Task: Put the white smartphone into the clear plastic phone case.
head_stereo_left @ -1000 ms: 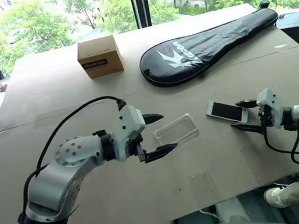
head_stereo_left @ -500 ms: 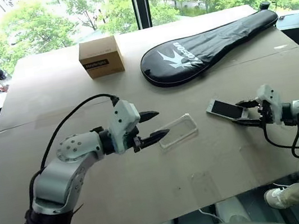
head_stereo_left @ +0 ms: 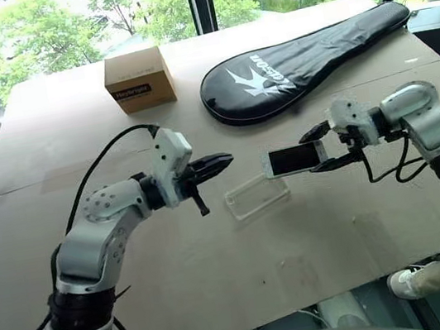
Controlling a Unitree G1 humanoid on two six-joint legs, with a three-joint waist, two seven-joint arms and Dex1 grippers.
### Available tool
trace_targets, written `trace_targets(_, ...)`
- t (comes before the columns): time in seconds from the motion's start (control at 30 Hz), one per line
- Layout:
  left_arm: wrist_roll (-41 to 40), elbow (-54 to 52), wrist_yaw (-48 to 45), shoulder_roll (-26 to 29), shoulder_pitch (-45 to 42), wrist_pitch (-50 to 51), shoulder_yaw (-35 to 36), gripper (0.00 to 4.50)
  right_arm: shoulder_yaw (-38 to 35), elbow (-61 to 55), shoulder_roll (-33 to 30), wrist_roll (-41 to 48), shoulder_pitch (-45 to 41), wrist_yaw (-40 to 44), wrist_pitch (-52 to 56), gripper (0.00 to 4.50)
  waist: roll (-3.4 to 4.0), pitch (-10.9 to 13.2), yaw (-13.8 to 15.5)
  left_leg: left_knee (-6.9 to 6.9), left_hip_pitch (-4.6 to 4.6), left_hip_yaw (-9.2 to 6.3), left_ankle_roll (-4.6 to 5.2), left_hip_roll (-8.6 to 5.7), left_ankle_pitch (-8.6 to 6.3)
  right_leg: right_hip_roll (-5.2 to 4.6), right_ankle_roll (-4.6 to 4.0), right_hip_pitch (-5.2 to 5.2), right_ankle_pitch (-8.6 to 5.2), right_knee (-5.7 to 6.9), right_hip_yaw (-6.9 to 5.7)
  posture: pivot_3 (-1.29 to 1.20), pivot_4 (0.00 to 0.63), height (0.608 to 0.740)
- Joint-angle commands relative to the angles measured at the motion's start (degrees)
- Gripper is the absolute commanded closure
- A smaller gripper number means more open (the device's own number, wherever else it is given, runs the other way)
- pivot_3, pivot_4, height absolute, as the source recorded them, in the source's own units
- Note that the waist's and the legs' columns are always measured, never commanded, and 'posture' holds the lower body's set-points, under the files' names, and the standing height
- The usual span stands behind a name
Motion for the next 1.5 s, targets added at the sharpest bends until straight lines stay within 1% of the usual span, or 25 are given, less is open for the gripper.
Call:
trace_targets(0.03, 1.43, 0.82, 0.63, 0.04, -1.04, -1.78, 0.52, 4.43, 0.32, 2.14, 1.84, -1.16, -3.23, 1.20, -4.77, 1.57, 0.00, 0.00, -0.09, 0.03, -0.14, 0.00, -0.02, -0.01, 0.01, 0.00, 0.00, -0.14, 0.00, 0.05, 0.01, 0.00, 0.150, 0.740)
trace_targets(0.17, 1.31, 1.45, 3.05, -1.72, -1.10, -1.73, 1.38, 4.43, -0.85, 0.92, 3.27, 0.84, -4.75, 1.55, -3.75, 1.57, 0.01, 0.00, -0.07, 0.02, -0.30, -0.01, -0.05, -0.03, 0.03, -0.01, -0.01, -0.32, 0.00, 0.04, 0.03, 0.00, 0.150, 0.740)
trace_targets(0.23, -1.36, 1.20, 4.86, -3.87, -1.01, -0.27, 3.30, 4.43, -1.65, -0.97, 3.48, 2.14, -4.79, 1.30, -2.61, 1.57, 0.00, 0.00, -0.05, 0.02, -0.31, -0.03, -0.05, -0.04, 0.03, -0.02, -0.01, -0.32, 0.00, 0.03, 0.03, 0.00, 0.150, 0.740)
trace_targets(0.33, -6.70, 1.28, 8.99, -8.46, -0.85, 2.54, 7.23, 4.43, -3.59, -1.53, 4.73, 3.02, -4.64, -2.42, -4.27, 1.57, 0.01, 0.00, -0.09, 0.04, -0.30, -0.07, -0.06, -0.03, 0.04, -0.02, -0.01, -0.32, 0.01, 0.07, 0.01, 0.00, 0.150, 0.740)
trace_targets(0.4, -8.77, 1.81, 11.78, -10.77, -0.97, 3.81, 9.32, 4.43, -4.63, -1.01, 3.95, 2.95, -3.47, -3.31, -4.74, 1.57, 0.01, -0.01, -0.10, 0.04, -0.28, -0.06, -0.07, -0.03, 0.04, -0.02, -0.01, -0.31, 0.01, 0.09, 0.03, 0.00, 0.150, 0.740)
trace_targets(0.47, -7.36, 2.17, 11.97, -10.52, -0.49, 3.75, 8.71, 4.43, -6.07, 0.57, 2.27, 2.55, -2.05, -4.37, -5.26, 1.57, 0.00, -0.01, -0.10, 0.07, -0.28, -0.07, -0.07, -0.04, 0.05, -0.02, -0.01, -0.31, 0.01, 0.11, 0.02, 0.00, 0.150, 0.740)
trace_targets(0.57, -5.65, 1.96, 11.75, -9.73, 0.44, 3.28, 7.47, 4.43, -11.06, 2.68, 0.30, 2.79, 0.15, -11.67, -0.81, 1.57, 0.00, -0.01, 0.14, 0.06, -0.29, -0.06, -0.08, -0.08, 0.05, -0.03, -0.01, -0.30, 0.01, 0.11, 0.02, 0.00, 0.150, 0.740)
trace_targets(0.63, -5.37, 1.41, 12.40, -9.73, 0.95, 3.24, 7.54, 4.43, -14.56, 1.23, -1.81, 3.10, 3.56, -16.49, 4.49, 1.57, 0.00, -0.01, 0.50, 0.07, -0.30, -0.04, -0.07, -0.10, 0.05, -0.04, -0.01, -0.30, 0.01, 0.10, 0.04, 0.00, 0.150, 0.740)
trace_targets(0.7, -5.20, 0.47, 12.65, -9.64, 1.63, 3.31, 7.39, 4.43, -18.07, -2.96, -2.90, 4.29, 7.99, -21.31, 11.18, 1.57, 0.00, -0.02, 1.17, 0.06, -0.30, -0.04, -0.07, -0.09, 0.05, -0.04, -0.01, -0.31, 0.01, 0.09, 0.04, 0.00, 0.150, 0.740)
trace_targets(0.77, -5.48, -0.97, 12.72, -9.55, 2.26, 3.63, 7.02, 4.43, -23.00, -12.19, -1.54, 7.54, 14.90, -28.60, 21.74, 1.57, 0.00, -0.02, 1.22, 0.04, -0.30, -0.02, -0.07, -0.08, 0.05, -0.03, -0.02, -0.32, 0.00, 0.09, 0.05, 0.00, 0.150, 0.740)
trace_targets(0.8, -5.25, -1.51, 12.62, -9.28, 2.46, 3.65, 6.62, 4.43, -25.65, -18.39, 0.12, 8.91, 19.10, -33.48, 27.97, 1.57, -0.01, -0.02, 1.25, 0.02, -0.31, -0.04, -0.07, -0.07, 0.05, -0.03, -0.02, -0.33, 0.00, 0.09, 0.05, 0.00, 0.150, 0.740)
trace_targets(0.87, -5.23, -2.04, 12.65, -8.97, 2.58, 3.78, 6.33, 4.43, -31.34, -31.29, 6.36, 11.30, 26.33, -45.40, 40.48, 1.57, 0.00, -0.07, 1.13, -0.02, -0.29, -0.04, -0.07, -0.02, 0.05, -0.03, -0.02, -0.33, 0.00, 0.11, 0.07, 0.00, 0.150, 0.740)
trace_targets(0.9, -5.31, -2.13, 12.64, -8.80, 2.46, 3.89, 6.20, 4.43, -33.89, -37.97, 10.58, 12.67, 29.33, -51.03, 46.62, 1.57, 0.02, -0.07, 0.99, -0.04, -0.28, -0.04, -0.08, 0.00, 0.05, 0.00, -0.02, -0.34, 0.00, 0.14, 0.11, 0.00, 0.150, 0.740)
trace_targets(0.97, -5.41, -2.10, 12.45, -8.53, 2.08, 4.08, 5.80, 4.50, -36.41, -48.73, 18.15, 14.69, 33.41, -59.28, 55.18, 0.53, 0.12, -0.13, 0.84, -0.08, -0.20, -0.01, -0.08, -0.03, 0.05, 0.03, -0.03, -0.36, 0.01, 0.21, 0.26, 0.00, 0.150, 0.740)
trace_targets(1.0, -5.49, -2.01, 12.32, -8.52, 1.83, 4.23, 5.47, 4.50, -36.88, -53.84, 22.37, 17.35, 34.98, -61.94, 58.93, 0.20, 0.17, -0.16, 0.84, -0.05, -0.13, 0.05, -0.08, -0.05, 0.05, 0.03, -0.03, -0.38, 0.01, 0.33, 0.36, 0.00, 0.150, 0.740)
trace_targets(1.03, -5.60, -1.83, 12.10, -8.51, 1.56, 4.45, 5.11, 4.50, -36.78, -58.16, 26.44, 18.99, 35.68, -64.81, 62.10, 0.04, 0.20, -0.18, 0.84, -0.03, -0.10, 0.07, -0.09, -0.06, 0.06, 0.04, -0.03, -0.38, 0.01, 0.42, 0.40, 0.00, 0.150, 0.740)
trace_targets(1.13, -5.52, -1.37, 11.20, -8.11, 0.81, 4.85, 4.21, 4.50, -37.76, -65.02, 34.99, 22.78, 33.02, -71.21, 70.90, 0.04, 0.22, -0.19, 0.95, 0.02, 0.00, 0.07, -0.11, -0.09, 0.07, 0.06, -0.06, -0.33, 0.03, 0.57, 0.39, 0.00, 0.150, 0.740)
trace_targets(1.17, -5.54, -1.21, 10.93, -7.96, 0.56, 4.92, 4.14, 4.50, -38.77, -65.58, 36.40, 23.47, 31.07, -72.89, 73.01, 0.04, 0.22, -0.19, 0.95, 0.06, 0.02, 0.05, -0.11, -0.11, 0.07, 0.05, -0.07, -0.31, 0.04, 0.62, 0.38, 0.00, 0.150, 0.740)
trace_targets(1.23, -5.52, -0.98, 10.81, -7.81, 0.10, 5.05, 4.01, 4.50, -41.66, -65.16, 36.84, 25.01, 27.14, -74.44, 76.20, 0.04, 0.22, -0.19, 1.03, 0.19, 0.02, 0.05, -0.11, -0.21, 0.08, 0.04, -0.09, -0.30, 0.06, 0.73, 0.38, 0.00, 0.150, 0.740)
trace_targets(1.27, -5.33, -0.83, 10.75, -7.69, -0.06, 5.01, 3.93, 4.50, -41.80, -63.99, 34.17, 25.73, 25.94, -72.89, 75.77, 0.04, 0.22, -0.20, 1.14, 0.26, 0.01, 0.03, -0.11, -0.29, 0.09, 0.04, -0.09, -0.27, 0.06, 0.76, 0.36, 0.00, 0.150, 0.740)
trace_targets(1.3, -5.24, -0.77, 10.76, -7.64, -0.14, 5.02, 3.94, 4.50, -40.24, -61.44, 28.16, 25.23, 25.43, -68.04, 71.80, 0.04, 0.22, -0.19, 1.32, 0.32, 0.00, -0.02, -0.11, -0.31, 0.09, 0.04, -0.09, -0.25, 0.06, 0.78, 0.31, 0.00, 0.150, 0.740)
trace_targets(1.37, -5.06, -0.75, 10.83, -7.61, -0.05, 4.93, 3.98, 4.50, -34.78, -54.25, 15.31, 20.42, 25.37, -57.87, 58.96, 0.04, 0.22, -0.19, 1.29, 0.39, -0.04, -0.05, -0.10, -0.39, 0.08, 0.00, -0.09, -0.21, 0.06, 0.76, 0.23, 0.00, 0.150, 0.740)
trace_targets(1.43, -4.97, -1.21, 11.18, -7.87, 0.34, 4.89, 3.73, 4.50, -24.71, -43.47, 2.71, 11.34, 23.93, -44.91, 38.82, 0.04, 0.22, -0.19, 0.98, 0.46, -0.05, 0.19, -0.07, -0.43, 0.07, 0.00, -0.08, -0.13, 0.05, 0.64, 0.23, 0.00, 0.150, 0.740)
trace_targets(1.47, -4.91, -1.42, 11.34, -8.07, 0.50, 4.87, 3.55, 4.50, -18.92, -37.41, -1.80, 5.84, 22.07, -39.80, 27.18, 0.04, 0.22, -0.19, 0.63, 0.45, -0.03, 0.31, -0.07, -0.42, 0.07, 0.02, -0.07, -0.13, 0.05, 0.62, 0.23, 0.00, 0.150, 0.740)
trace_targets(1.5, -4.83, -1.54, 11.46, -8.24, 0.57, 4.86, 3.40, 4.50, -15.23, -32.71, -4.32, 2.24, 20.61, -36.51, 18.57, 0.04, 0.22, -0.19, -0.15, 0.46, 0.03, 0.36, -0.07, -0.35, 0.07, 0.08, -0.07, -0.09, 0.05, 0.60, 0.22, 0.00, 0.150, 0.740)
